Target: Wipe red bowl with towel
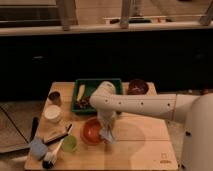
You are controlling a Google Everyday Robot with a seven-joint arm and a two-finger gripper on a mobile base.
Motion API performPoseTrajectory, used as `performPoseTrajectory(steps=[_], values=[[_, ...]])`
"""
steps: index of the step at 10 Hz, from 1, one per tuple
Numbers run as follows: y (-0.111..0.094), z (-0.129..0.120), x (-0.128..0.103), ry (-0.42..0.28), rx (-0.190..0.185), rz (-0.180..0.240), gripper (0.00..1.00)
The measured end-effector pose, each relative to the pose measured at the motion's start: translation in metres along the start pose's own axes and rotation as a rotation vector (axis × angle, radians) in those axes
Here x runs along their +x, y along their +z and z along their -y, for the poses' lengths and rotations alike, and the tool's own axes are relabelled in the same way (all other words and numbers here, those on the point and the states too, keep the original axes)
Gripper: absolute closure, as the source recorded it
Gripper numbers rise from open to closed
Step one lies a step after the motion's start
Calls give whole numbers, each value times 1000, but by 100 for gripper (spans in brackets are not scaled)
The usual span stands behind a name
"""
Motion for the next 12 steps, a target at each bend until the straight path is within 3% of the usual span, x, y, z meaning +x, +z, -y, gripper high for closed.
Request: performPoseTrajectory(steps=[4,7,10,12], values=[[-9,43,9,-63,0,-32,100],[-18,65,-9,-157,27,-40,100],[-21,63,-40,-211,45,-29,100],[-13,41,-52,-194,38,-7,100]])
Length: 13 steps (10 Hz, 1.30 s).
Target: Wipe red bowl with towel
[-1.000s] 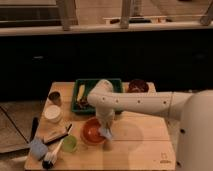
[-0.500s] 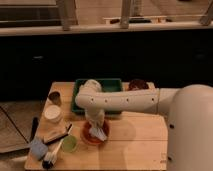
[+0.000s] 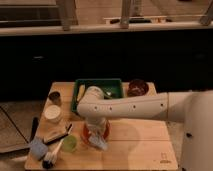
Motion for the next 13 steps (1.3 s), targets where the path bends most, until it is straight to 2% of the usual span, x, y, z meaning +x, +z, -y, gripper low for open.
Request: performPoseTrajectory(steps=[3,4,6,8,10,11,13], values=[[7,-38,4,91,-19,6,100],[6,-46,16,125,-28,-6,100],[3,-49,34,148,-42,-30,100],[2,-39,46,140,-50,-47,100],[1,-13,53,101,-42,-53,100],[0,5,50,58,-27,-55,100],[-4,24,34,-13,6,-58,100]])
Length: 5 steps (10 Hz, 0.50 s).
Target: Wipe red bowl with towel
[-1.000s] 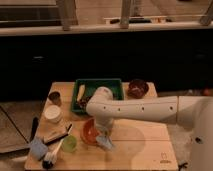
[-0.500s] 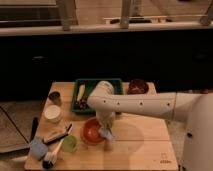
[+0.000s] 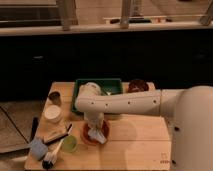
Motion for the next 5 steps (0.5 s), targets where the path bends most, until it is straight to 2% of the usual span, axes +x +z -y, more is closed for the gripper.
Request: performPoseTrajectory(steps=[2,5], values=[[-4,1,-19,-49,24,4,100],[2,-17,-37,-47,24,28,100]])
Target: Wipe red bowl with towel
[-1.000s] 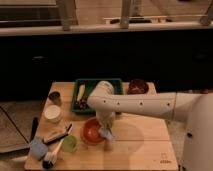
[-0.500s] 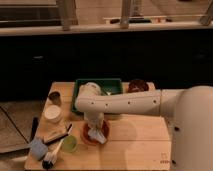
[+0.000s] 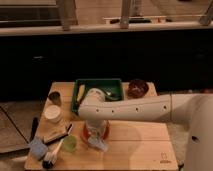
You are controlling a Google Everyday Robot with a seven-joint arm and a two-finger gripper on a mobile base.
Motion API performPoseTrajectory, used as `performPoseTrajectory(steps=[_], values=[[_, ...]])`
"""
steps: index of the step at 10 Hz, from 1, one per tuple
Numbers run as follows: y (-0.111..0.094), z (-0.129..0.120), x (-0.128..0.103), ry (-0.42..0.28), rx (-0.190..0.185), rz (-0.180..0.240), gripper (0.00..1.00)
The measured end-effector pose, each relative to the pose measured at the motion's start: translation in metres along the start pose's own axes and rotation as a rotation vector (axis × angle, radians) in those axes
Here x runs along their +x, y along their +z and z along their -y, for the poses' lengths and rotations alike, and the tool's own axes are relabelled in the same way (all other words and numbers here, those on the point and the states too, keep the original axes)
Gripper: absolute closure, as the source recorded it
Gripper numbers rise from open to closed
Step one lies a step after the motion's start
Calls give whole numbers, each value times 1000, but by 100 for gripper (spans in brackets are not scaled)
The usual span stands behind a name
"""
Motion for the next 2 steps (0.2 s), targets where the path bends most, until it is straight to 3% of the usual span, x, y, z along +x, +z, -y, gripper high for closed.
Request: performPoseTrajectory(steps=[2], values=[[5,-27,0,60,-10,7,100]])
